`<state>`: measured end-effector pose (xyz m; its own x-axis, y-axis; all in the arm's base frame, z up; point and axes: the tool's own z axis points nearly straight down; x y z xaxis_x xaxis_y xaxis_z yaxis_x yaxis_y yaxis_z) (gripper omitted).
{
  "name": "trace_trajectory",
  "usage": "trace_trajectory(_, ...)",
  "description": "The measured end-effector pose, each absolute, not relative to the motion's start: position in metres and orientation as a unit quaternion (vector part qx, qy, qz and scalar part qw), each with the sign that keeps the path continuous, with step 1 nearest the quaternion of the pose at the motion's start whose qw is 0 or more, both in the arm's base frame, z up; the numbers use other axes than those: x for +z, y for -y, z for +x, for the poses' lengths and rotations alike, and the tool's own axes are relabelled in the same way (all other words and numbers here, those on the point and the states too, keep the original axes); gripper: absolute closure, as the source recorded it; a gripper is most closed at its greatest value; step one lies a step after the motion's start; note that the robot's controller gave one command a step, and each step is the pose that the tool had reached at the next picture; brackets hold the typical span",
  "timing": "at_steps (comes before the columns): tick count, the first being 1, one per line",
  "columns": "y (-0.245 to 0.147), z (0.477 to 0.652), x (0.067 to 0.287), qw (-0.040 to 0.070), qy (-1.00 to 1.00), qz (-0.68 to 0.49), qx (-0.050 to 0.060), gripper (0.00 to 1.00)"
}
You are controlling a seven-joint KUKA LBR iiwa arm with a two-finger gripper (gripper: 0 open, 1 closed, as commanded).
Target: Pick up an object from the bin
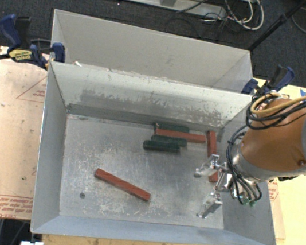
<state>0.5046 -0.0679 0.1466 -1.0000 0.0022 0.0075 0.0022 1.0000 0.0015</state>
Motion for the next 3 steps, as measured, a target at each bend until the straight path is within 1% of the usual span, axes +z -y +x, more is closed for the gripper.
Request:
trace_trajectory(1,0.068,0.507,0.151,0.0,1.0,0.0,0.0,0.0)
trace_trajectory(2,0.099,0.551,0.114,-0.006,0.996,0.086,0.0,0.0)
trace_trajectory(3,0.12,0.595,0.094,0.0,0.969,0.246,-0.001,0.0)
